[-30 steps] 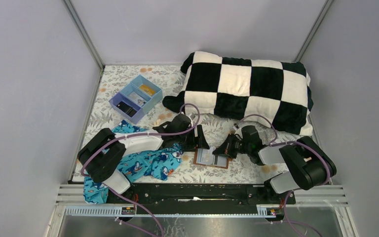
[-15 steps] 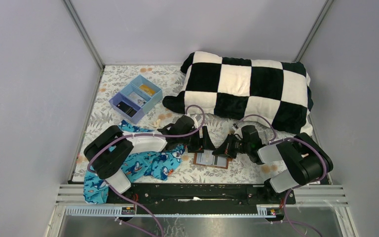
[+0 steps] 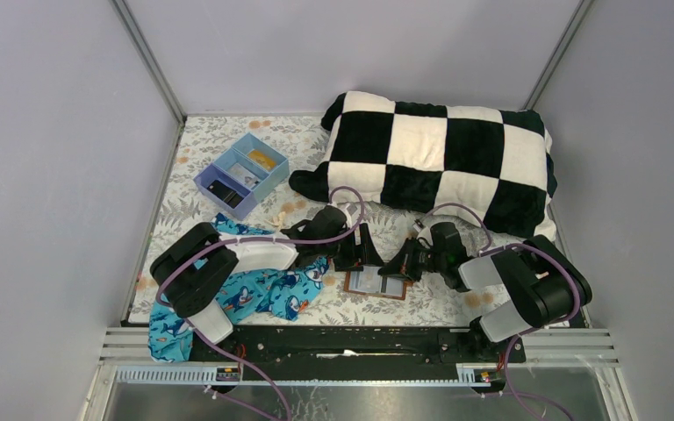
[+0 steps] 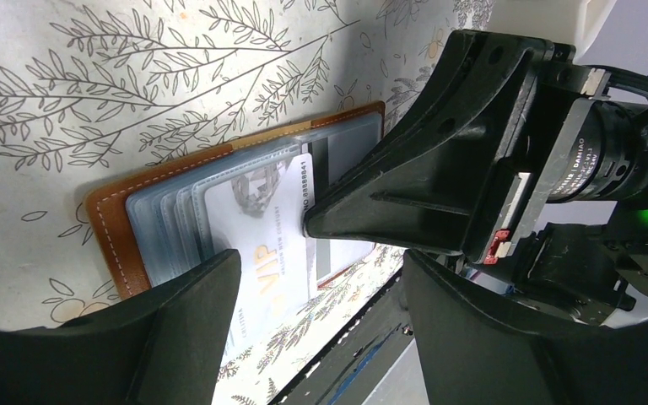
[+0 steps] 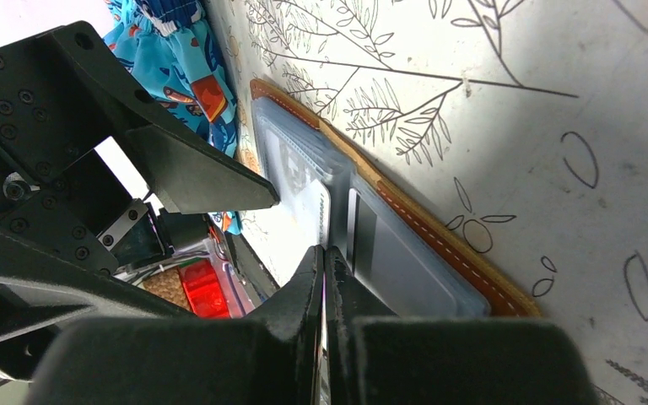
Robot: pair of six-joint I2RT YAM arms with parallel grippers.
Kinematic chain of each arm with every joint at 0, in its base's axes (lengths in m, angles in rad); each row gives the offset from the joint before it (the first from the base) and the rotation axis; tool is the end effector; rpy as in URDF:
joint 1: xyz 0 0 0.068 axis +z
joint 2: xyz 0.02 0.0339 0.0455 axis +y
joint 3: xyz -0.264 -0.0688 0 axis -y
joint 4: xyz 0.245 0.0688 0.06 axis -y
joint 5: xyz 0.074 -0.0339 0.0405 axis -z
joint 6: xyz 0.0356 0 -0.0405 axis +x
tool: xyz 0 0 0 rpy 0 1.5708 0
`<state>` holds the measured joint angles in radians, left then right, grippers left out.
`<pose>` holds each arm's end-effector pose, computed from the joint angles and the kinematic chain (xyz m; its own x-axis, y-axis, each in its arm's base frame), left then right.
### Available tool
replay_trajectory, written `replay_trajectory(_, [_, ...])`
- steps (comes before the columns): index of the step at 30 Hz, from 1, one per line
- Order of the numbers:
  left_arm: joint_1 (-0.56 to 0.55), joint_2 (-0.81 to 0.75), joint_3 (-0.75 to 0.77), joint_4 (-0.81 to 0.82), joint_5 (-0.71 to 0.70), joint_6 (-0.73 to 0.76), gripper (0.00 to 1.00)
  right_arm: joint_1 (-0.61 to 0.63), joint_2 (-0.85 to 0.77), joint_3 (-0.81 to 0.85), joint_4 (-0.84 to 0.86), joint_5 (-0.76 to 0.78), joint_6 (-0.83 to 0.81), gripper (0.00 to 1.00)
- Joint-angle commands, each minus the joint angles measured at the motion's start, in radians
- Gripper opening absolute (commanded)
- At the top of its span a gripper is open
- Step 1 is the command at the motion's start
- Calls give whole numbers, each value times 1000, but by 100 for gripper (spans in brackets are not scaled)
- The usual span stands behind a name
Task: Take the credit cards out of the card holder
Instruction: Remove the credit card from the card holder.
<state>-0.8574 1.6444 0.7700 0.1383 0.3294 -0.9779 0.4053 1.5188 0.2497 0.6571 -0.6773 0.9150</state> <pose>0.2023 -0.2513 0.1550 -0.9690 -0.0795 -0.2340 0.1231 0.6657 -0.7360 0.1931 0.1071 0.1026 -0.9391 0.2691 -0.2138 -0.0564 0.4929 0.8683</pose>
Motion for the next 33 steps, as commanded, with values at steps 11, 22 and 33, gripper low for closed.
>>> replay_trajectory(11, [2, 24, -79, -98, -90, -3, 76, -36, -8, -27, -21, -34, -56, 0])
replay_trajectory(22, [3, 43, -66, -124, -106, 3, 76, -48, -15, -36, -23, -51, -59, 0])
replay_trajectory(33, [3, 31, -58, -172, -126, 13, 76, -63, -8, -37, -22, -65, -69, 0])
